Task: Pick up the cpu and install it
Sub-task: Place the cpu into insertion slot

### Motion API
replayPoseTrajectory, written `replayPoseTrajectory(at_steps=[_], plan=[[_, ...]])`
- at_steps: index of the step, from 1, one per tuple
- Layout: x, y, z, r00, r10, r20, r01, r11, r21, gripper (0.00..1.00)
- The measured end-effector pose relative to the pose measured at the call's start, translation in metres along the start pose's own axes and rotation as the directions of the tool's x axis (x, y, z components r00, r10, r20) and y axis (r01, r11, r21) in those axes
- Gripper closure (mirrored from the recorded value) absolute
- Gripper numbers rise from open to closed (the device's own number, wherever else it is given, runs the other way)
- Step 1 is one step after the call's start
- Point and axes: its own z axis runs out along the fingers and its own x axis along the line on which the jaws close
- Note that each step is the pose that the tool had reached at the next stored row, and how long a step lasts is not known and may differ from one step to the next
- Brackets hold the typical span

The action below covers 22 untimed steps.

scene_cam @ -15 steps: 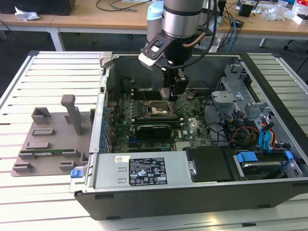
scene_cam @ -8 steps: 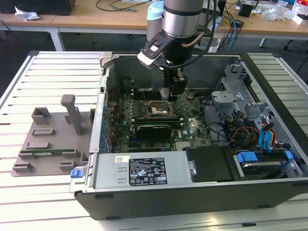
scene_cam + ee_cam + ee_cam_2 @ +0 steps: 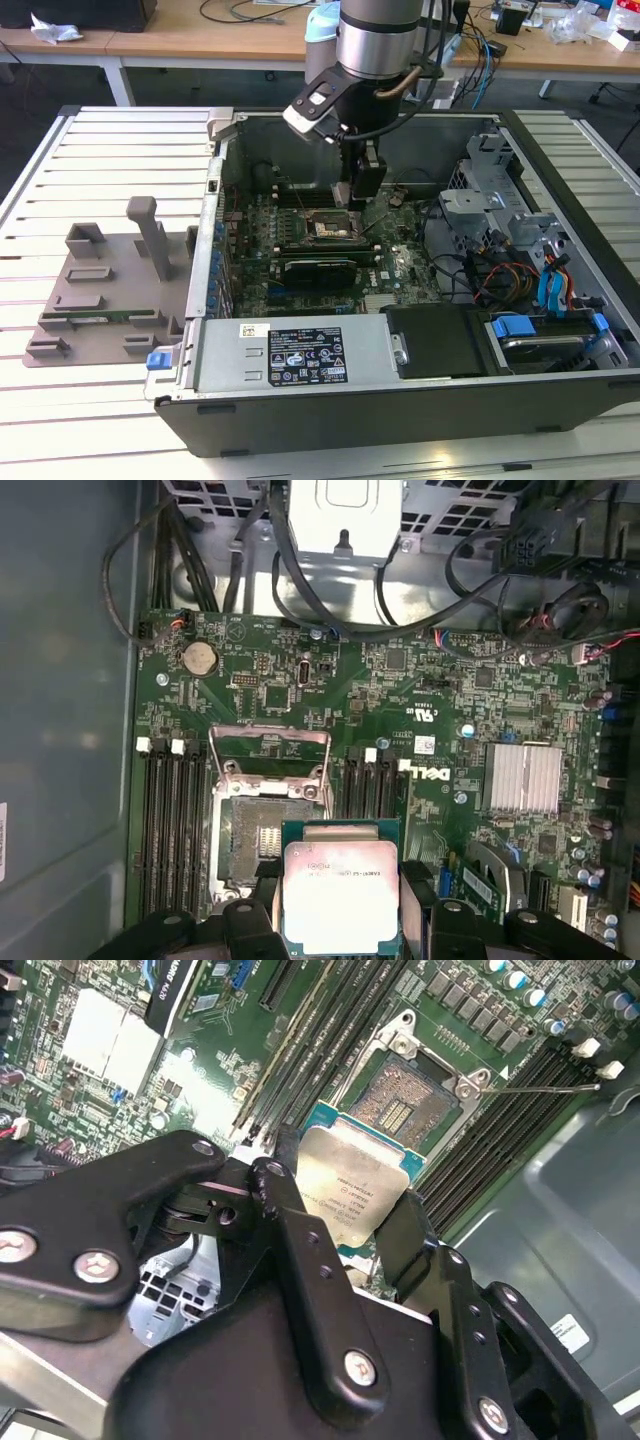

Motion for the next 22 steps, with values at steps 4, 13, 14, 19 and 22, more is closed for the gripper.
replayPoseTrajectory(at_steps=[4, 13, 14, 19, 22], plan=[[0.0, 0.0, 0.0001, 0.9998, 0.021, 0.0002, -0.021, 0.9998, 0.0007, 0.45], [0.0, 0.0, 0.0004, 0.9972, 0.075, 0.0005, -0.075, 0.9972, 0.0027, 0.45], [0.0, 0.0, 0.0004, 0.9975, 0.071, 0.0005, -0.071, 0.9975, 0.0024, 0.45], [0.0001, 0.0, 0.0012, 0.9975, 0.07, 0.0001, -0.07, 0.9975, 0.0022, 0.45], [0.0002, 0.0001, 0.0057, 0.9975, 0.07, 0.0005, -0.07, 0.9975, 0.0024, 0.45]])
